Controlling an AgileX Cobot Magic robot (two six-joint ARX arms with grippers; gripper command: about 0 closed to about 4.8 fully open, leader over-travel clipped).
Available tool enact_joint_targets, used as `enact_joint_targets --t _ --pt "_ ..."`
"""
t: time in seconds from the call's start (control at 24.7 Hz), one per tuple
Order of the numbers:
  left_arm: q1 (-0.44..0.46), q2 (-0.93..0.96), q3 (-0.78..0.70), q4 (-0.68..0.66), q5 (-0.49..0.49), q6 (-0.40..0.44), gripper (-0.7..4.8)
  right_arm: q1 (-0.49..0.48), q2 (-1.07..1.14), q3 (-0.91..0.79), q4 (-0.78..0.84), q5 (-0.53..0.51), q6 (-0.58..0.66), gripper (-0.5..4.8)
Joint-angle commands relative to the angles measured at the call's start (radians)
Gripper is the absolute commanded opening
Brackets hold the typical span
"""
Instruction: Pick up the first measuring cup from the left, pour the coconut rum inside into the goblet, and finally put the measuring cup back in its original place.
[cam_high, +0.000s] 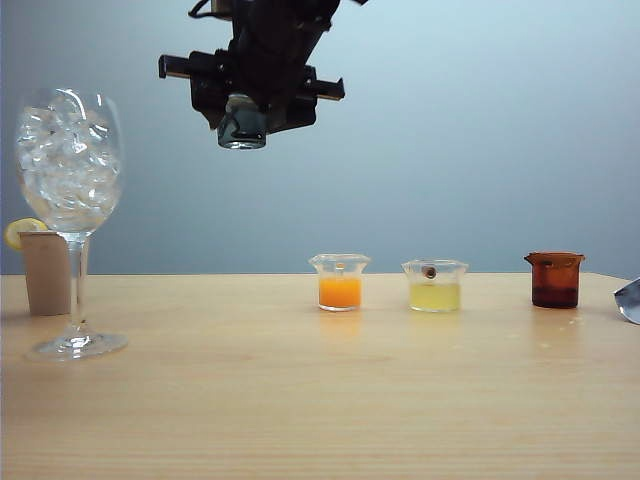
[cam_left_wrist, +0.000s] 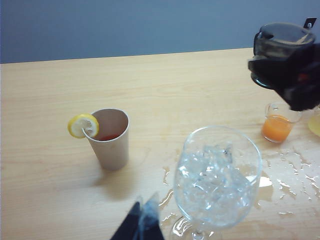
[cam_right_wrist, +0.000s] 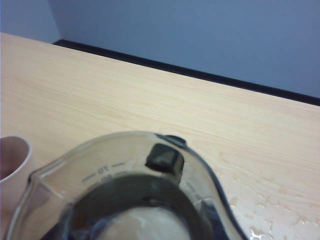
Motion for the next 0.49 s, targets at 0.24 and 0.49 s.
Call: enact_joint_targets --t 0.24,0.49 --pt "0.002 -0.001 0.003 0.008 -0.002 0.0 -0.04 0.019 -0.15 -0.162 0.06 -0.051 -0.003 0.98" --pt "0.002 -0.001 0.003 0.008 -0.002 0.0 -0.04 0.047 -0.225 -0.214 0.057 -0.09 -0.008 0.98"
